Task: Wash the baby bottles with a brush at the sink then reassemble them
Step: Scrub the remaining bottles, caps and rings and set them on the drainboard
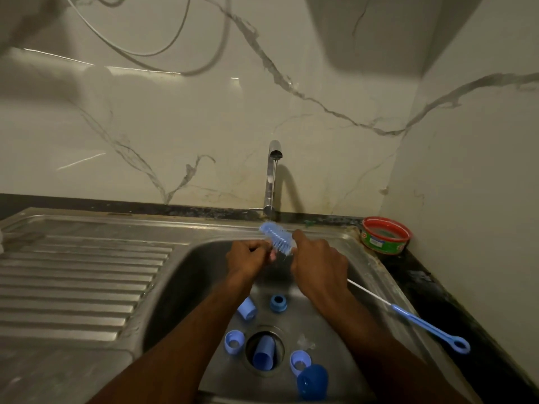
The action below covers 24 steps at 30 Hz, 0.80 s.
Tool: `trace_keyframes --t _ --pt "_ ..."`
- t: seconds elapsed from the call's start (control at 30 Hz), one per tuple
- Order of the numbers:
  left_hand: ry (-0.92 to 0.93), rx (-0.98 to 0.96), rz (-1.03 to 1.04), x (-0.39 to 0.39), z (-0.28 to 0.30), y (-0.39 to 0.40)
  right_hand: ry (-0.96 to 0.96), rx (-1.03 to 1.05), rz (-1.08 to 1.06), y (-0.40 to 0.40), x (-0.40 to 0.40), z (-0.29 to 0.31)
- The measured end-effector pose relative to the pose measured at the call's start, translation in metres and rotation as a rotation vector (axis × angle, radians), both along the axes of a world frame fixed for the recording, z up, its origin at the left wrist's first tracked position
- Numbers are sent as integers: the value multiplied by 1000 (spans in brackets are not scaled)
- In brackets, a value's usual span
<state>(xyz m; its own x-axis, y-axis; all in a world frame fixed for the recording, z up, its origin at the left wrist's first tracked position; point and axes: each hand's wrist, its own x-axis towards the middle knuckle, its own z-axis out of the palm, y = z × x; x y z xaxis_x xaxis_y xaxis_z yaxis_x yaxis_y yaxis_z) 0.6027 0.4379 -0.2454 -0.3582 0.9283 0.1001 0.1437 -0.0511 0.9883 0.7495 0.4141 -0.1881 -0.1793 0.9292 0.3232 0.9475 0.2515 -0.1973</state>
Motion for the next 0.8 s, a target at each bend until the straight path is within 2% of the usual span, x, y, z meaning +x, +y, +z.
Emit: trace_keyframes --t 0.1,0.23,0.33,0.53,0.7,0.8 --pt "-104 -37 -63 0 2 2 30 21 -54 5 4 4" --pt "-474 -77 -37 3 10 5 111 74 -63 0 13 6" --pt "-674 -93 -35 6 14 5 125 9 12 -8 2 -3" --pt "-663 -146 -86 17 14 4 116 45 15 0 -9 -3" --pt "-551 -129 -88 15 16 5 115 54 -63 7 6 4" --pt "-486 -135 -55 16 14 8 128 68 -5 1 6 3"
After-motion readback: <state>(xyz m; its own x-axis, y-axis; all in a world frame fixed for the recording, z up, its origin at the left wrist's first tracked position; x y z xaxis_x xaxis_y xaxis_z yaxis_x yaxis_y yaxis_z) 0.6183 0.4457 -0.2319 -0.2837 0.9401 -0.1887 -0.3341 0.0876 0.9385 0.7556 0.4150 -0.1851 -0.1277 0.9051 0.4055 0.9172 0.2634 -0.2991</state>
